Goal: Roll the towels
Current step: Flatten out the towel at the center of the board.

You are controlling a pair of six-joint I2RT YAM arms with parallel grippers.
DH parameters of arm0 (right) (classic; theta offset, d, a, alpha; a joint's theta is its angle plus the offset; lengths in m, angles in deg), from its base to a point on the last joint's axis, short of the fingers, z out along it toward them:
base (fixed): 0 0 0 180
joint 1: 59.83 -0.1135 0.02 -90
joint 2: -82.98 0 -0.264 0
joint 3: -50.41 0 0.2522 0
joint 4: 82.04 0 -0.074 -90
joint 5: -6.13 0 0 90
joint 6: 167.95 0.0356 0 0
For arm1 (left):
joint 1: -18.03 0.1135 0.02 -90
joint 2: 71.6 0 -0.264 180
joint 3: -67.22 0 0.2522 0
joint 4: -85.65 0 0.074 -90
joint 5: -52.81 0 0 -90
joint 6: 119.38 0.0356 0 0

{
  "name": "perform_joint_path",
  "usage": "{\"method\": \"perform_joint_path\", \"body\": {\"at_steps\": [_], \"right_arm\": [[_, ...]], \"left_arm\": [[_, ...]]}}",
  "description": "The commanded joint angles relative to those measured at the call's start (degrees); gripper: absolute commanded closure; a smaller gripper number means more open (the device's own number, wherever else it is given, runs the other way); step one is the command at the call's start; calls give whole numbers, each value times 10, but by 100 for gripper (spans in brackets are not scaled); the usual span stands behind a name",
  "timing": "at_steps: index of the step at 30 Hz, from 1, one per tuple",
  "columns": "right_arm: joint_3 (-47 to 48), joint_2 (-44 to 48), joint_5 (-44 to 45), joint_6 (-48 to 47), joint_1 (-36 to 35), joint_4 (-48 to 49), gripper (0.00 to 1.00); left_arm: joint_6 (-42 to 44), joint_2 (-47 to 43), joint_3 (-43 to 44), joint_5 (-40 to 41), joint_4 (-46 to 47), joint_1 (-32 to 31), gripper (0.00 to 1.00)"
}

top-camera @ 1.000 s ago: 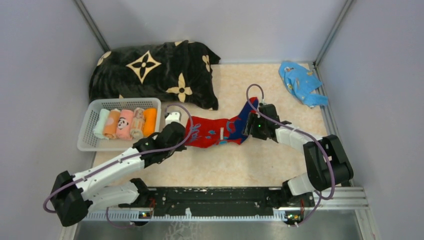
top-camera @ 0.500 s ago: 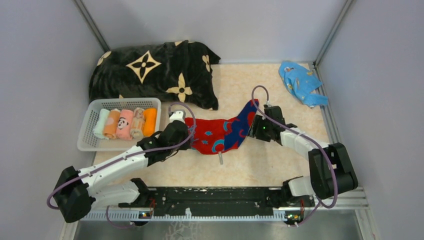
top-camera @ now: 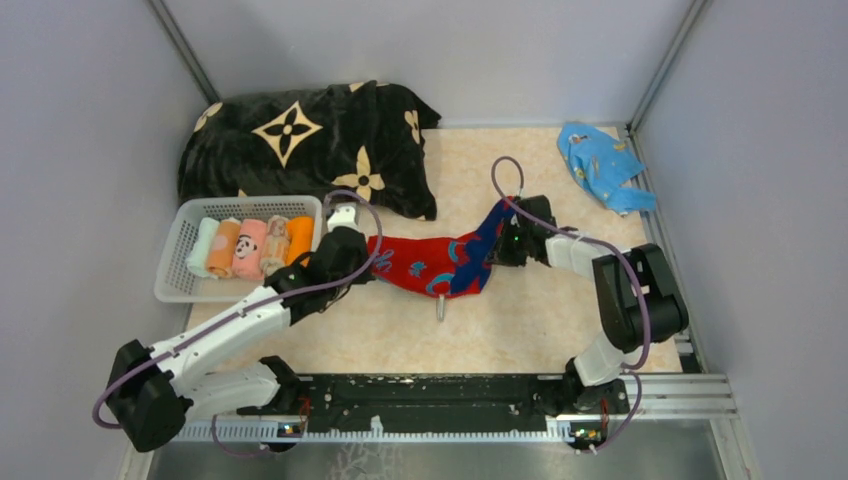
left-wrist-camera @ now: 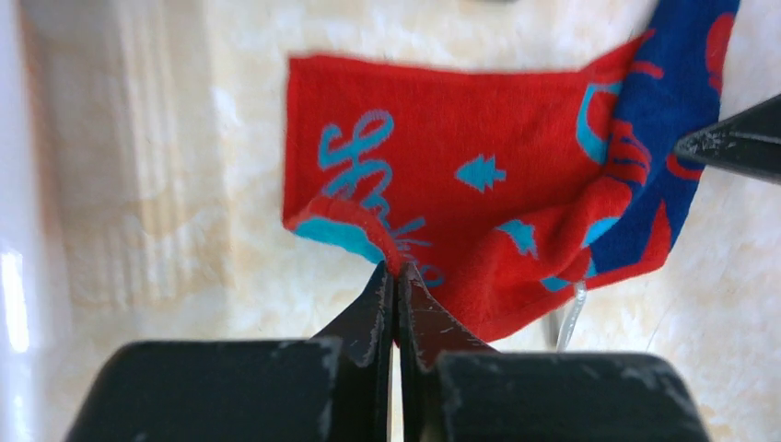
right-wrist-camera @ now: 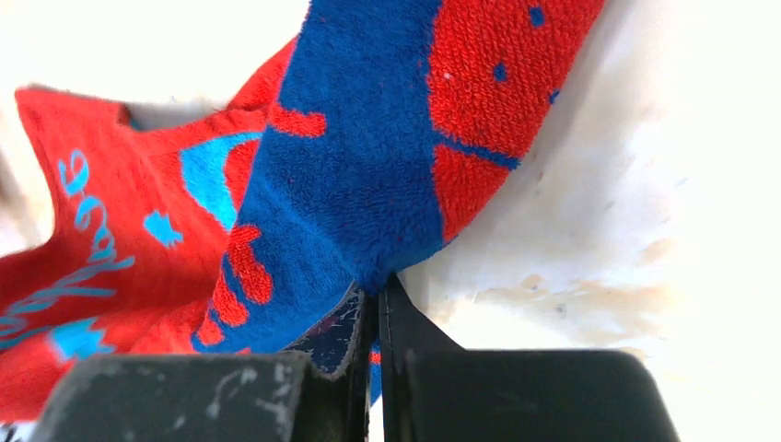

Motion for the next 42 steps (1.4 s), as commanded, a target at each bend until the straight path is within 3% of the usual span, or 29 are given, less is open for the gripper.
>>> {"method": "perform_joint_path", "body": {"at_steps": [1, 7, 9, 11, 13, 18, 30, 37, 42], "right_arm": [[151, 41, 142, -59, 5, -164, 100], [418, 48, 304, -161, 3, -400, 100], [473, 34, 341, -182, -1, -453, 92], [489, 25, 364, -193, -9, -469, 78], [472, 25, 343, -195, -11, -455, 68], [392, 36, 296, -189, -19, -396, 57], [149, 60, 154, -118, -46, -214, 55], [76, 33, 73, -15, -70, -27, 52], [69, -15, 52, 31, -70, 42, 52]], "left_arm": [[64, 2, 86, 18, 25, 45, 97], [138, 19, 216, 12, 32, 71, 97], [146, 17, 230, -1, 28, 71, 97], [143, 12, 224, -11, 23, 71, 97], [132, 6, 206, -23, 17, 71, 96], [99, -4, 145, -40, 2, 71, 95], [83, -13, 84, -13, -26, 71, 94], [79, -19, 73, -11, -31, 71, 95], [79, -32, 62, 6, -32, 71, 95]]}}
